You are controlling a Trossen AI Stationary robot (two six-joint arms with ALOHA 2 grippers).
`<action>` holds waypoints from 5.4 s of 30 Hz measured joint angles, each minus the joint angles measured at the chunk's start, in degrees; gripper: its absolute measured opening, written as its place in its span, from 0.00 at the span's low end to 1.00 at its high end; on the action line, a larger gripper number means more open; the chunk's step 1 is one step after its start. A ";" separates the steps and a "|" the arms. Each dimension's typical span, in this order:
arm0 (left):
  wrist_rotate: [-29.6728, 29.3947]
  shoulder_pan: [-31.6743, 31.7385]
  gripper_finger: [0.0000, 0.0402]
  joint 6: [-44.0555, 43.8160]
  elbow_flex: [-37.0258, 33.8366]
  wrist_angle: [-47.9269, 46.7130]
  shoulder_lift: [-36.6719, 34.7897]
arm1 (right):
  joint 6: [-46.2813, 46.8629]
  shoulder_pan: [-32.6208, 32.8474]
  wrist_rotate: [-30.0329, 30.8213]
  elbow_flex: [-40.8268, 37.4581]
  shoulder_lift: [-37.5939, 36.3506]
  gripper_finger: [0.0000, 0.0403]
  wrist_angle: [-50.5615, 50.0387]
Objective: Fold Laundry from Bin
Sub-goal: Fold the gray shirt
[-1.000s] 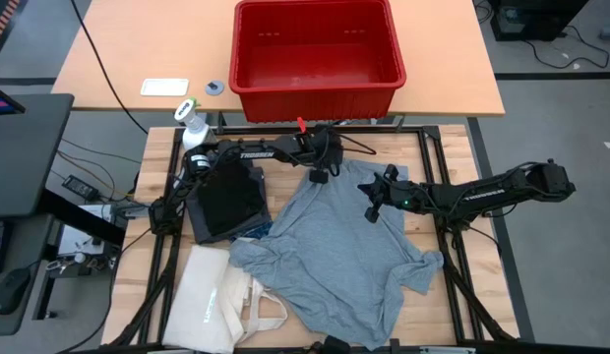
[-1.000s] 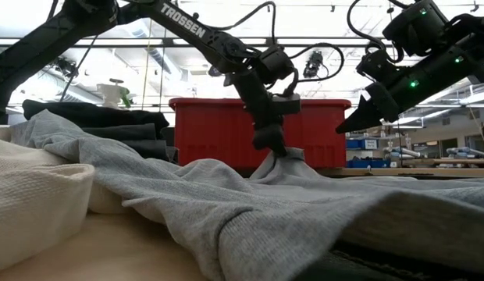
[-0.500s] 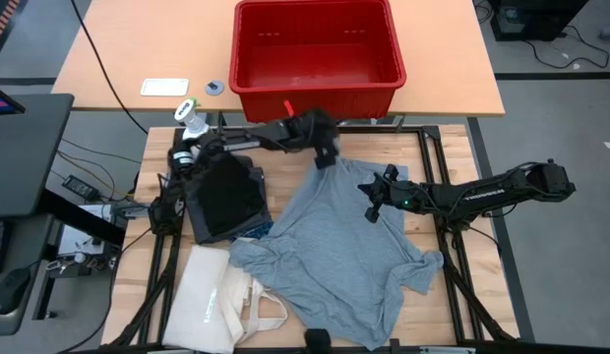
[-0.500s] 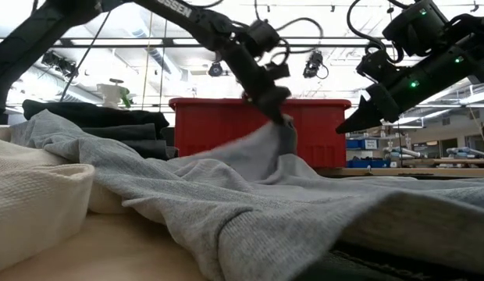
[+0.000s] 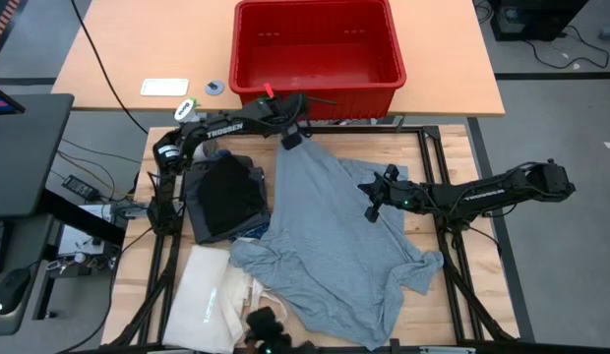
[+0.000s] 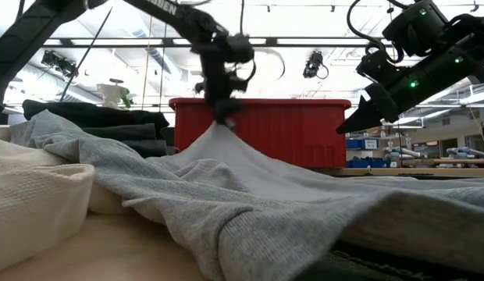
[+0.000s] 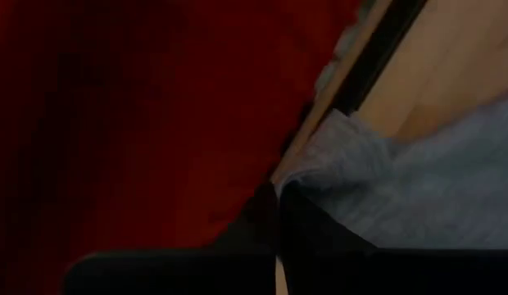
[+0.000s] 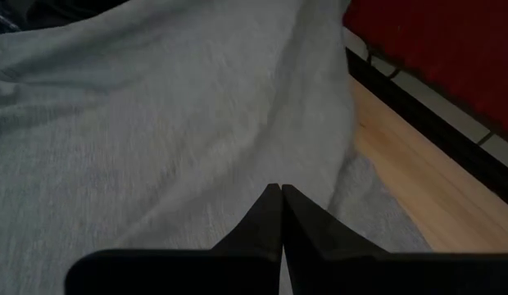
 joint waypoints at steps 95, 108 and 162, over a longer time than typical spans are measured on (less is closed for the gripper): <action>44.33 -3.67 0.47 17.54 -8.43 9.94 -13.22 | -13.94 -48.24 10.96 48.43 29.53 0.03 -58.27; 30.20 9.78 0.47 11.60 -8.41 6.91 0.85 | -12.20 -45.80 -2.67 48.41 29.53 0.03 -61.62; 14.30 8.20 0.00 12.49 -8.32 7.10 -8.42 | -19.21 -44.50 -2.39 48.24 22.94 0.03 -66.09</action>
